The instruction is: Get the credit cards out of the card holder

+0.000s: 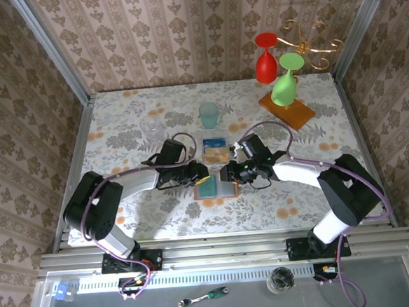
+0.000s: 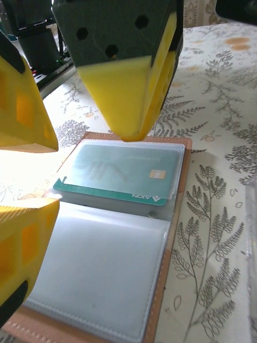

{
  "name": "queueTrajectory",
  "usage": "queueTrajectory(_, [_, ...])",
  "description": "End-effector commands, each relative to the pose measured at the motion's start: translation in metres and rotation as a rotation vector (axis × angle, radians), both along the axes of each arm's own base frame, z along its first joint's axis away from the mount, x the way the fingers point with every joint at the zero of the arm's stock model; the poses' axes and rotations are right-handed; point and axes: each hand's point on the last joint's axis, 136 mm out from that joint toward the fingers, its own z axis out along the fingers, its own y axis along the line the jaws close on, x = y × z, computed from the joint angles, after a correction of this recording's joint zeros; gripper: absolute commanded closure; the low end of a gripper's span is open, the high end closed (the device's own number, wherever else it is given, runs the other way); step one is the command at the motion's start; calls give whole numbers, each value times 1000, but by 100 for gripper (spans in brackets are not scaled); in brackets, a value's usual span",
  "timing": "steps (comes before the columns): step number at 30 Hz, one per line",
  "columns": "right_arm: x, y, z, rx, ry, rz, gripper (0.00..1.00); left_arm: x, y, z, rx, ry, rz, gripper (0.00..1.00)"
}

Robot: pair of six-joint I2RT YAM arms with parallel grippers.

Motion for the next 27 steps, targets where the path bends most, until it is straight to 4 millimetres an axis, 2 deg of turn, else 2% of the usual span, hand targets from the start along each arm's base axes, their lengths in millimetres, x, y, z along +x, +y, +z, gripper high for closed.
queueTrajectory(1, [5, 18, 6, 24, -6, 22, 70, -6, 16, -4, 30, -8, 2, 76])
queueTrajectory(10, [-2, 39, -10, 7, 35, 63, 70, -14, 33, -17, 77, 7, 10, 83])
queueTrajectory(19, [-2, 40, -23, -19, 62, 56, 71, -20, 37, -30, 97, 29, 0, 94])
queueTrajectory(27, [0, 41, -27, -30, 70, 53, 71, -20, 38, -39, 110, 43, -7, 96])
